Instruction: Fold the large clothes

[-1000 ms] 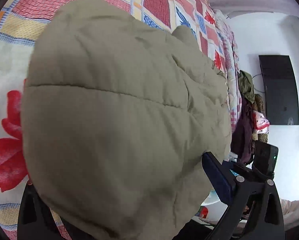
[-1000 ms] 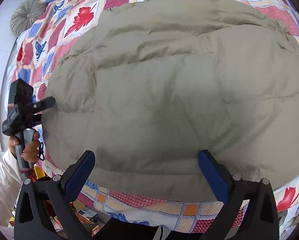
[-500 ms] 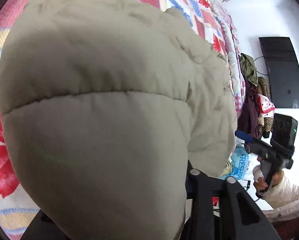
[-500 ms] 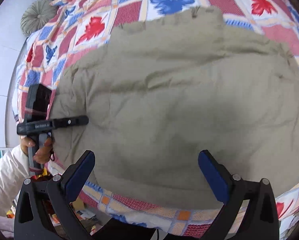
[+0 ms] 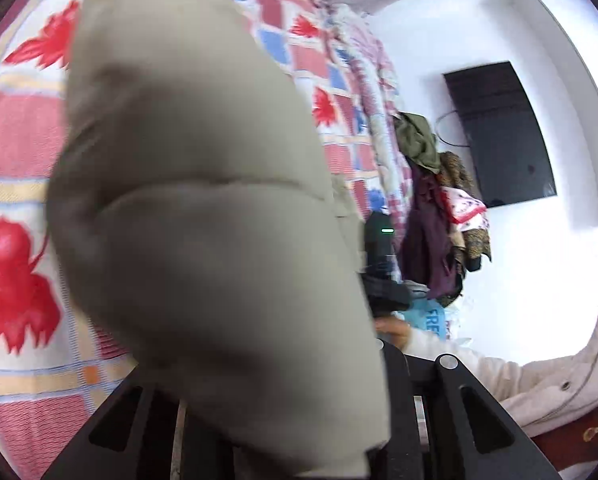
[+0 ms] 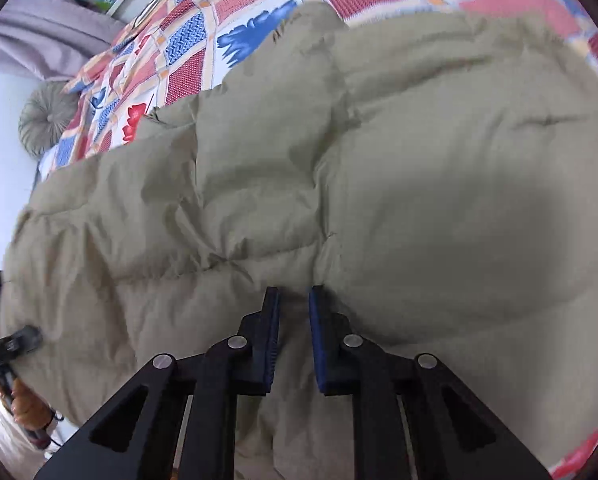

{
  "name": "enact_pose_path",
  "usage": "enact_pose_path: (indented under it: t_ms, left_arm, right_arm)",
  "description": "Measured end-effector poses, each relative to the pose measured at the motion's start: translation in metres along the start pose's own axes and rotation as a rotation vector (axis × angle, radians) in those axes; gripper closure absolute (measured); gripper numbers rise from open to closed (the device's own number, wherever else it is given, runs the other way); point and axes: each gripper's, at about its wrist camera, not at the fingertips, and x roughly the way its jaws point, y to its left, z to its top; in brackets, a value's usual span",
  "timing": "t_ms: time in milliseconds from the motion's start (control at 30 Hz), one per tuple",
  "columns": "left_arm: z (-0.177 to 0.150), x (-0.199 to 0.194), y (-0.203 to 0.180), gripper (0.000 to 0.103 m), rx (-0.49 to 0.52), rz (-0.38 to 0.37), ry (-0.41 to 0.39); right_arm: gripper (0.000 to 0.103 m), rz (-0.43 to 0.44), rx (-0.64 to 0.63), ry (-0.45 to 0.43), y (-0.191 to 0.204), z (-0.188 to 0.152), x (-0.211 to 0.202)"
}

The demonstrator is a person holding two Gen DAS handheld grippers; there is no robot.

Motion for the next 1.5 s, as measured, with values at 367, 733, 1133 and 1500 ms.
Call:
enact_pose_path:
  t_ms: [367, 733, 1133, 1500]
  left_arm:
    - [0.038, 0.121, -0.135, 0.075, 0.210, 0.198, 0.142]
    - [0.040, 0.198, -0.162, 0.040, 0.204, 0.271, 0.246]
    - [0.051, 0.315, -0.133, 0.027, 0.107, 0.117, 0.295]
    - [0.053, 0.354, -0.138, 0.027, 0.209, 0.240, 0.277]
  right_arm:
    - [0.100, 0.163, 0.109, 0.016, -0.031, -0.005, 0.028]
    - [0.094, 0.205, 0.197, -0.052, -0.080, -0.019, -0.058]
    - [0.065, 0.057, 0.278, -0.181, -0.145, -0.073, -0.138]
    - [0.026, 0.184, 0.132, -0.256, -0.145, -0.107, -0.218]
